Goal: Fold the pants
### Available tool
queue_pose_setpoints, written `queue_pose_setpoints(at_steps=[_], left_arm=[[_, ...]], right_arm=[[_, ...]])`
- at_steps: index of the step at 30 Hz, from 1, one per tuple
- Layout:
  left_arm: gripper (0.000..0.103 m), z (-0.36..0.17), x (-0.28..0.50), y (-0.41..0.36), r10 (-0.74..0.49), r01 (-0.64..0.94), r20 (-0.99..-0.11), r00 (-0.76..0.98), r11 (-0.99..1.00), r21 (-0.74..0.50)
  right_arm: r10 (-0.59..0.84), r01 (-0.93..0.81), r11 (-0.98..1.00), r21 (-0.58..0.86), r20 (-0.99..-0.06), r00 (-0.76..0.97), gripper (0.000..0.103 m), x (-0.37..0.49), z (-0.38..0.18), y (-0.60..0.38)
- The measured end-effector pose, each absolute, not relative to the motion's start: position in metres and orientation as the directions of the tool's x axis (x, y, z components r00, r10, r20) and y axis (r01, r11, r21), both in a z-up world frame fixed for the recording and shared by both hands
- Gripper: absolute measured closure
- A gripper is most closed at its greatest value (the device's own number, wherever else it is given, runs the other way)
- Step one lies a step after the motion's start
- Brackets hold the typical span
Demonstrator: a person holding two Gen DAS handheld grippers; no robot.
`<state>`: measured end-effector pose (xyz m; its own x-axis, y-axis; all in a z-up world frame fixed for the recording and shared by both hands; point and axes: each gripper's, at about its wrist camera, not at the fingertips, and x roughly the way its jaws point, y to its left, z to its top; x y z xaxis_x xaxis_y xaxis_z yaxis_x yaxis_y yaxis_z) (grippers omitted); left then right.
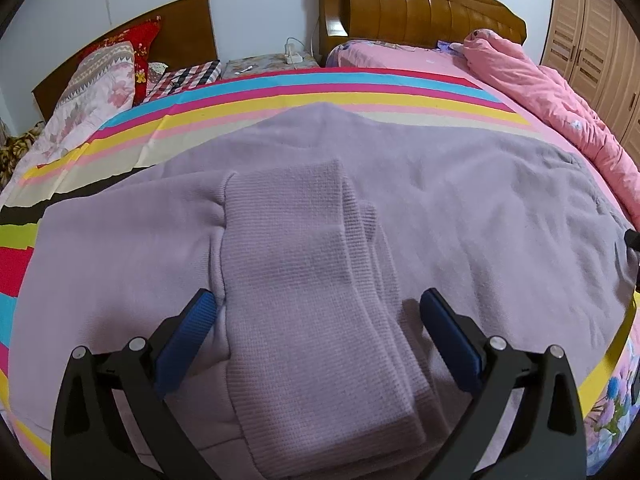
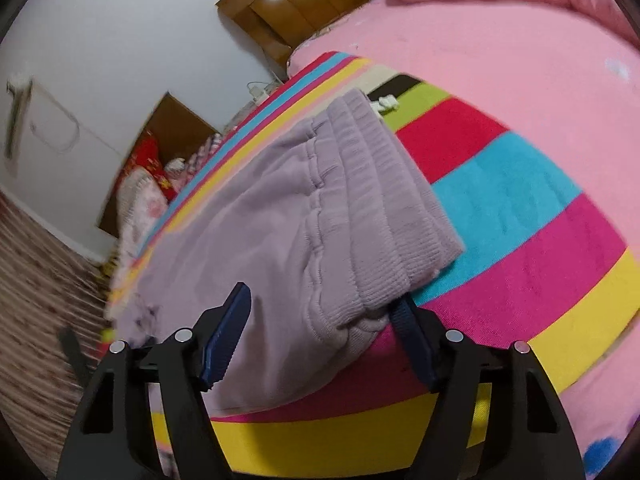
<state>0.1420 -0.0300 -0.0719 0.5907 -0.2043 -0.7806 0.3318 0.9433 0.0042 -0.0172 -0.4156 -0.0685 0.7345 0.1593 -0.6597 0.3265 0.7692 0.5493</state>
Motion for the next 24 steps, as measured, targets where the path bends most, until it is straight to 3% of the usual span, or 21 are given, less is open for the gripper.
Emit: queue_pose_setpoints(at_steps=[9,12,17,19,24], left_arm=[[0.002,-0.072,0.142,-0.028,-0.216,0.332,-0.776,0.592,0.943,-0.009],[0.002,-0.072,0.142,-0.029,-0.216,0.332,-0.776,0.592,0.943,-0.009],[0.002,-0.072,0.142,-0.029,-0.214,0.332,-0.777,0.593,0.943,-0.007],[0.002,-0.072,0.142,-0.029,-0.215,0.332,-0.776,0.593,0.943,-0.008],[0.002,-0.073,0.142,-0.029,-0.214,0.332,-0.777,0.593,0.943,-0.006]], right_arm=[[0.287,0.251,0.774,0.581,-0.676,0.679,0.036,-0.010,-0.070,-0.416],[0.244,0.292,0.745,0.600,-0.653,0.718,0.045,-0.003,-0.073,-0.428],[0.171,0.310,0.780,0.543,-0.663,0.729,0.042,0.002,-0.071,-0.418],[0.193,0.281,0.805,0.523,-0.678,0.709,0.044,0.001,-0.070,-0.412],[0.267,0.278,0.730,0.625,-0.635,0.725,0.049,-0.003,-0.075,-0.429]])
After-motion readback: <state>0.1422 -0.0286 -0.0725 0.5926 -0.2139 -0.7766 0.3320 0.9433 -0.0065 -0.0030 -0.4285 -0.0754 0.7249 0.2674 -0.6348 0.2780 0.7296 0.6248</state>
